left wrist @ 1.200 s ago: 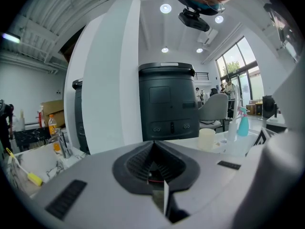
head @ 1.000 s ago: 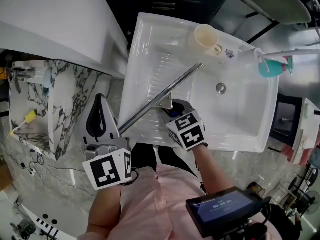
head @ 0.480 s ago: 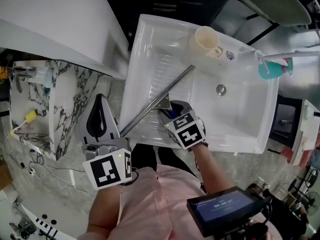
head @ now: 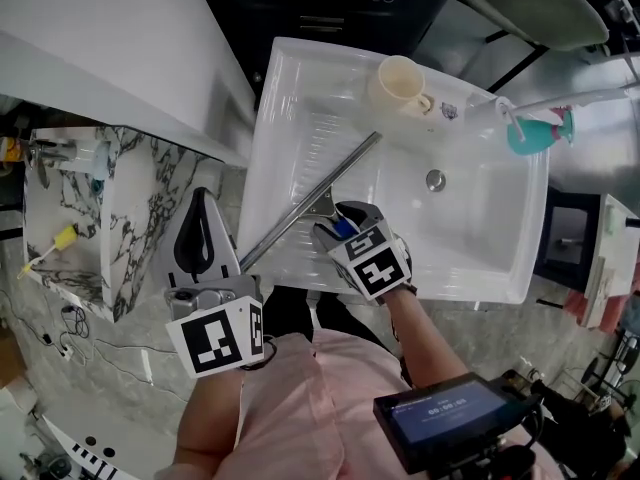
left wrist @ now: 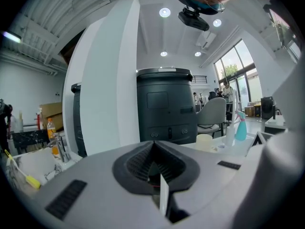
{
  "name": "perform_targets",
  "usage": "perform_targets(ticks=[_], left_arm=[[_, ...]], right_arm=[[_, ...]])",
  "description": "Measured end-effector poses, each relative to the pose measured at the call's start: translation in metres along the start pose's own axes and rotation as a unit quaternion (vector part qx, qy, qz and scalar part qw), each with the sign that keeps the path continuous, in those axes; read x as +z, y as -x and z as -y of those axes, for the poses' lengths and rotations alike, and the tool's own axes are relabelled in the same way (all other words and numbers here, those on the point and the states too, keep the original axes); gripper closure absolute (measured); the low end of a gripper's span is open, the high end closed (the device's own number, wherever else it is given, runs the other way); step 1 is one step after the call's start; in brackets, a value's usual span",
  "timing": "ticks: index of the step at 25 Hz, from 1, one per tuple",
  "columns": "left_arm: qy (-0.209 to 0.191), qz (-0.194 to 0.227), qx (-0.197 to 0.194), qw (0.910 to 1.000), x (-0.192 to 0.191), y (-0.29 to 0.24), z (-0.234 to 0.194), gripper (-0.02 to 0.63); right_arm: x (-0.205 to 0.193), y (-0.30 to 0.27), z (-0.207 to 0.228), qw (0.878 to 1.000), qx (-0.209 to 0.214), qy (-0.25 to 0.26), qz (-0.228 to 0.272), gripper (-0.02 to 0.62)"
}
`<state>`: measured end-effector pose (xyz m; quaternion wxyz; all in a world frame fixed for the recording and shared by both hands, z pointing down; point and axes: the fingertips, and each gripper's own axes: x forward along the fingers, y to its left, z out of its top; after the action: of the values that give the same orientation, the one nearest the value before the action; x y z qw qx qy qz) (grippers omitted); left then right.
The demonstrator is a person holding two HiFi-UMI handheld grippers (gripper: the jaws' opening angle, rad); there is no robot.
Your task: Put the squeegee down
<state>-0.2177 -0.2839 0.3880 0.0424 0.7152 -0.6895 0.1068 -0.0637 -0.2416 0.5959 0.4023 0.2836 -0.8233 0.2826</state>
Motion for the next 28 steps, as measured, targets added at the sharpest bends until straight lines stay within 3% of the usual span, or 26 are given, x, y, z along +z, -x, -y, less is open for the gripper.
perform_targets(ticks=[5, 9, 12, 16, 20, 23, 28], left_arm=[[-0.006, 0.032, -0.008, 0.9994, 0.028, 0.014, 0.012, 0.597], [-0.011, 0.072, -0.018, 0.9972, 0.063, 0.028, 0.025, 0.597], [-0.015, 0.107, -0.025, 0.9939, 0.092, 0.035, 0.036, 0.597], [-0.019, 0.157, -0.034, 0.9869, 0.136, 0.041, 0.048, 0.597], [-0.021, 0.188, -0.05, 0.9806, 0.168, 0.047, 0.059, 0.597], [-0.021, 0.198, -0.055, 0.9783, 0.177, 0.05, 0.064, 0.597], [-0.021, 0.196, -0.063, 0.9784, 0.174, 0.052, 0.071, 0.597]], right_arm=[[0.021, 0.036, 0.005, 0.998, -0.028, 0.002, 0.053, 0.379], [0.06, 0.088, 0.01, 0.988, -0.062, -0.002, 0.142, 0.402], [0.095, 0.14, 0.011, 0.97, -0.091, 0.009, 0.224, 0.448], [0.136, 0.209, 0.008, 0.936, -0.12, 0.04, 0.33, 0.522], [0.154, 0.255, 0.005, 0.905, -0.154, 0.057, 0.393, 0.585], [0.158, 0.272, 0.005, 0.893, -0.172, 0.062, 0.412, 0.594], [0.156, 0.286, 0.008, 0.884, -0.186, 0.058, 0.424, 0.594]])
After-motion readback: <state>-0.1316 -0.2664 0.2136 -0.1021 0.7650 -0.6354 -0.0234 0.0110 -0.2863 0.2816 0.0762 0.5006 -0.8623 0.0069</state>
